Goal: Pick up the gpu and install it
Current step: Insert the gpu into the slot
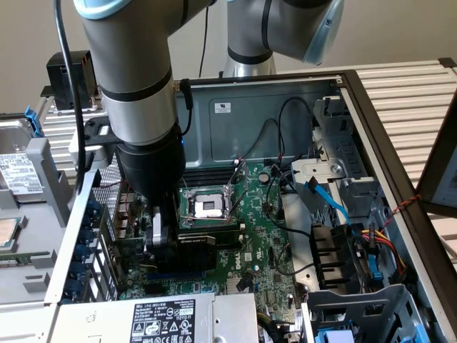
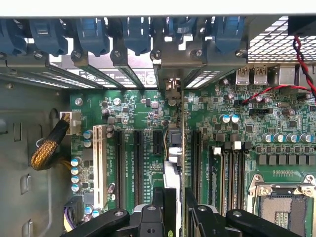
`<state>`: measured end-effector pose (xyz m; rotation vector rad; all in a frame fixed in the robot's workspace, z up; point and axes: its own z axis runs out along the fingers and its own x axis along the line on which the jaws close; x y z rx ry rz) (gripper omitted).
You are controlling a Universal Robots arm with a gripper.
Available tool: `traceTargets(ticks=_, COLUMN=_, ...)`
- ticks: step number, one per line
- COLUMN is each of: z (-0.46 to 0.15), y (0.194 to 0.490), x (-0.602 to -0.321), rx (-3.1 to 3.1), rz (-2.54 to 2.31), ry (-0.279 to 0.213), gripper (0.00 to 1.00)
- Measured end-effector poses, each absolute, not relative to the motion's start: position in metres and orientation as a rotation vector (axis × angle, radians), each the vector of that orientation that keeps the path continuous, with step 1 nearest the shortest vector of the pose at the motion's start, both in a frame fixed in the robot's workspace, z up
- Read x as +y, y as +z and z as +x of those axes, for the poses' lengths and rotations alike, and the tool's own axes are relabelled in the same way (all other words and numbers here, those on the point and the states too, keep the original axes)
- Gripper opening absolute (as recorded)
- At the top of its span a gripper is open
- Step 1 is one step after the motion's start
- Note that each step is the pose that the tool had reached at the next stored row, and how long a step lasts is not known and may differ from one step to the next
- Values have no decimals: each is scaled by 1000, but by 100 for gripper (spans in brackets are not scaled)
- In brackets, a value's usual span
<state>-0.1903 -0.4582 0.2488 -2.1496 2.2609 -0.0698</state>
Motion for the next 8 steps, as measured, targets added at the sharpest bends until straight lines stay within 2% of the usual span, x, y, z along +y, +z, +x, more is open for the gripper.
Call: traceTargets(ticks=8, z=-190, y=249, x=-458, rx=2261, rz=-2150, ry=-70, gripper=27)
